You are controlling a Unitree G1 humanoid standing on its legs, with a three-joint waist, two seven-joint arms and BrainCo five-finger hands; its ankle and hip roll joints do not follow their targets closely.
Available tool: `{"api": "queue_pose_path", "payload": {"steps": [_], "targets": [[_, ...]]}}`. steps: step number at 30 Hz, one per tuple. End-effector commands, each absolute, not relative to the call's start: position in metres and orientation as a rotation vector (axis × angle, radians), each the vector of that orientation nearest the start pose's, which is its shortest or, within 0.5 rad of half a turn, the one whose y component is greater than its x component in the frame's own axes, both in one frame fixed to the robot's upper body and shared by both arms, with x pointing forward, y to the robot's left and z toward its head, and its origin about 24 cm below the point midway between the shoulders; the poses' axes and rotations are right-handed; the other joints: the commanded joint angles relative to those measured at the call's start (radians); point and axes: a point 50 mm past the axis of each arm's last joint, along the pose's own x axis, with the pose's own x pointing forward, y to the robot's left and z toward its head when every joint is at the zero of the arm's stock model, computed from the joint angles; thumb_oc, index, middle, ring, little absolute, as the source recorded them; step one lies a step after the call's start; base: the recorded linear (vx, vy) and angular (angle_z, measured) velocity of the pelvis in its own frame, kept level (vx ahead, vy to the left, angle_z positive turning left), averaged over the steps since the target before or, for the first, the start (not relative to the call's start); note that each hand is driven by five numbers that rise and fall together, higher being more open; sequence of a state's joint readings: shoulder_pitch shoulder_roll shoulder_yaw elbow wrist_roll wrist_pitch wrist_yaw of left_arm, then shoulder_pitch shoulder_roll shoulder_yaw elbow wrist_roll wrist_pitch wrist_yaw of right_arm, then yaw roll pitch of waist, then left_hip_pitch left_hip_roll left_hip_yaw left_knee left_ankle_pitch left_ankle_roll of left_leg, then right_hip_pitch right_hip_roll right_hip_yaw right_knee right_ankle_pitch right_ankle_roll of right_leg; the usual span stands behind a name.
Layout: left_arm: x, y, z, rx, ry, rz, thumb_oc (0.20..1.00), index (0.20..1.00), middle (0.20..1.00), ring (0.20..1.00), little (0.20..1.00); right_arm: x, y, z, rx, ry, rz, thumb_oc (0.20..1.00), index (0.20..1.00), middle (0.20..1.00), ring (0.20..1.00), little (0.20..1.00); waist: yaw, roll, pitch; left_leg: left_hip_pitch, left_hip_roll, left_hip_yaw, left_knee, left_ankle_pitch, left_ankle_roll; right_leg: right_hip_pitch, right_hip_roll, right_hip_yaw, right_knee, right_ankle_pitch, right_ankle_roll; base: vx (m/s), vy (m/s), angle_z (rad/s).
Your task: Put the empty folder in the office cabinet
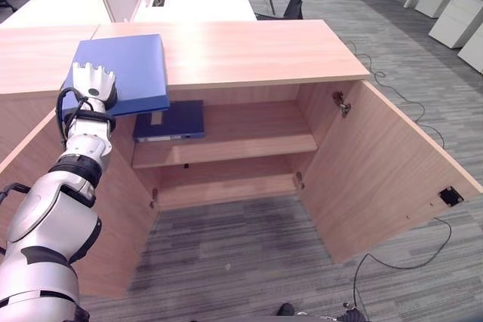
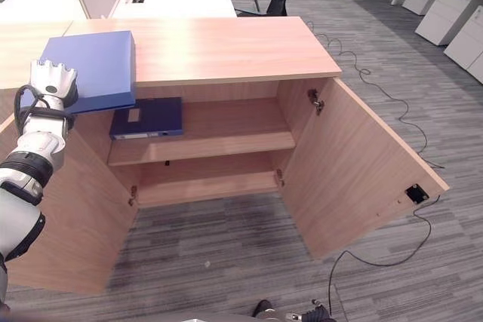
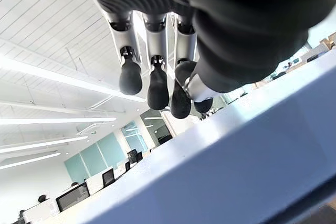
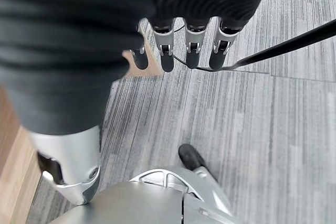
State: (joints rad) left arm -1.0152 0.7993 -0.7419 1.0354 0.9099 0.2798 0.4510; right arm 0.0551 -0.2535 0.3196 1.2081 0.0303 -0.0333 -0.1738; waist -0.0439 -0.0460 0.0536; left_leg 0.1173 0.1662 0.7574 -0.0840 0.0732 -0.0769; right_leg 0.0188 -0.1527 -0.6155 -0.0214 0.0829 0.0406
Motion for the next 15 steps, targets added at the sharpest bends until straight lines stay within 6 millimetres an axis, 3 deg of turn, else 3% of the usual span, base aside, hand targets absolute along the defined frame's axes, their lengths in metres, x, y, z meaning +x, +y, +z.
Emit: {"api": "queue_pose_path", "payload": {"steps": [1, 3, 4, 5, 6, 11, 15], "targets": [[0.377, 0.311, 0.253, 2.115, -0.152, 0.752, 0.2, 0.2, 0.2, 0.2, 0.2, 0.076, -0.212, -0.166, -0.421, 1.198, -0.006, 1.0, 1.0, 1.0, 1.0, 1.0, -0.003, 0.027, -0.001, -0.073, -0.028, -0.031, 0.006, 0.029, 0.026, 0.167, -0.046, -0.104, 0.047, -0.128, 0.076, 0.0, 0.0, 0.0], [0.378, 0.308, 0.255, 2.109, -0.172, 0.75, 0.213, 0.213, 0.213, 0.213, 0.213, 0.076, -0.213, -0.166, -0.423, 1.199, -0.006, 1.0, 1.0, 1.0, 1.0, 1.0, -0.004, 0.027, -0.002, -0.072, -0.028, -0.031, 0.006, 0.028, 0.026, 0.167, -0.046, -0.103, 0.047, -0.128, 0.076, 0.0, 0.0, 0.0], [0.378, 0.308, 0.255, 2.109, -0.172, 0.75, 0.322, 0.322, 0.322, 0.322, 0.322, 0.076, -0.213, -0.166, -0.424, 1.199, -0.006, 1.0, 1.0, 1.0, 1.0, 1.0, -0.004, 0.027, -0.002, -0.072, -0.028, -0.031, 0.006, 0.028, 0.026, 0.167, -0.046, -0.103, 0.047, -0.128, 0.076, 0.0, 0.0, 0.0], [0.378, 0.307, 0.257, 2.098, -0.185, 0.762, 0.514, 0.514, 0.514, 0.514, 0.514, 0.077, -0.213, -0.166, -0.427, 1.197, -0.007, 1.0, 1.0, 1.0, 1.0, 1.0, -0.006, 0.028, -0.004, -0.071, -0.029, -0.03, 0.006, 0.026, 0.026, 0.168, -0.046, -0.101, 0.047, -0.128, 0.076, 0.0, 0.0, 0.0], [0.378, 0.305, 0.259, 2.087, -0.202, 0.77, 1.0, 1.0, 1.0, 1.0, 1.0, 0.077, -0.214, -0.166, -0.429, 1.195, -0.009, 1.0, 1.0, 1.0, 1.0, 1.0, -0.007, 0.029, -0.005, -0.071, -0.029, -0.03, 0.006, 0.026, 0.026, 0.168, -0.046, -0.1, 0.047, -0.127, 0.077, 0.0, 0.0, 0.0], [0.373, 0.301, 0.287, 1.98, -0.319, 0.874, 1.0, 1.0, 1.0, 1.0, 1.0, 0.076, -0.215, -0.166, -0.438, 1.194, -0.004, 1.0, 1.0, 1.0, 1.0, 1.0, -0.012, 0.036, -0.014, -0.066, -0.035, -0.028, 0.006, 0.023, 0.028, 0.173, -0.047, -0.097, 0.046, -0.122, 0.08, 0.0, 0.0, 0.0], [0.36, 0.279, 0.326, 1.686, -0.582, 1.015, 1.0, 1.0, 1.0, 1.0, 1.0, 0.081, -0.209, -0.166, -0.422, 1.183, -0.01, 1.0, 1.0, 1.0, 1.0, 1.0, -0.006, 0.037, -0.021, -0.071, -0.044, -0.041, 0.005, 0.02, 0.031, 0.179, -0.048, -0.099, 0.047, -0.115, 0.085, 0.0, 0.0, 0.0]]}}
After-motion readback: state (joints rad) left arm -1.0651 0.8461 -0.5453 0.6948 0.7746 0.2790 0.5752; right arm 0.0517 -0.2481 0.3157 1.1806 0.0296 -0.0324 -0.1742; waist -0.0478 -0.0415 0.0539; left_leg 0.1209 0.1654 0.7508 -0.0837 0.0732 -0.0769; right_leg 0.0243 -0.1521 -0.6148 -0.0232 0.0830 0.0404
